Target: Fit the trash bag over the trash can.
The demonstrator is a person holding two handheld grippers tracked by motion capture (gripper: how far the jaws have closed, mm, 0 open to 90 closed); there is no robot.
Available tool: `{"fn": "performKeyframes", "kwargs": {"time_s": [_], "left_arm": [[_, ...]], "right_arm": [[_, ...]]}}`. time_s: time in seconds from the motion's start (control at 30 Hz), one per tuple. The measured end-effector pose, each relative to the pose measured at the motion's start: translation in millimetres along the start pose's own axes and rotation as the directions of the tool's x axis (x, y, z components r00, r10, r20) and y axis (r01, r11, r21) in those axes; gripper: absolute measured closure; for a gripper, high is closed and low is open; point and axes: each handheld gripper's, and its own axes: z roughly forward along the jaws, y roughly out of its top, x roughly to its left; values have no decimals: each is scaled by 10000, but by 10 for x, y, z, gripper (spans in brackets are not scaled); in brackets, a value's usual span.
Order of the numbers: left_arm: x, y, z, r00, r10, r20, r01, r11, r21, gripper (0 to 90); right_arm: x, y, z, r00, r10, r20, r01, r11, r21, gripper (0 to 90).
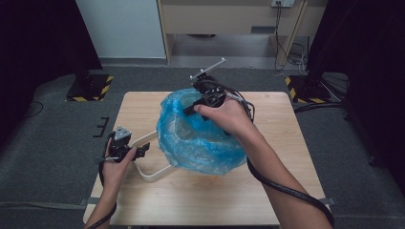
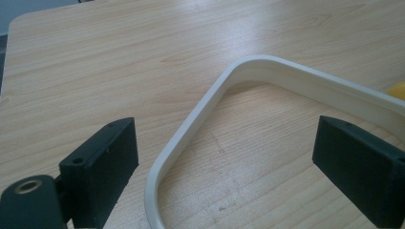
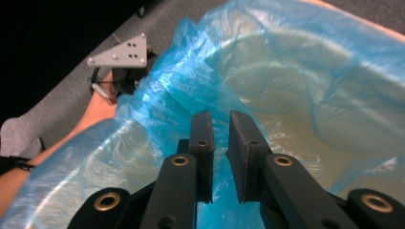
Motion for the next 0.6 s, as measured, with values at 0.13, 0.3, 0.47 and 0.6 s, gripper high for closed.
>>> {"fn": "performKeyframes", "kwargs": {"time_s": [0.13,0.3,0.47,0.6], "left_arm": [[0,0,0,10000,7,-7,-7,10000,2,77],[4,0,-3,10000,-17,-16,17,10000,-15,77],[2,1,-1,10000,19,-6,-19,10000,3,77],[-2,3,-1,10000,20,-12,-20,10000,3,77]], "right_arm": [[-6,-23,56,10000,40,-13,-40,9998,194,802],[-17,-47,114,10000,41,-7,-41,9991,431,800],[-26,-65,150,10000,31,80,-36,9983,579,798],[-32,-66,159,9999,14,125,-22,9982,607,794]]}}
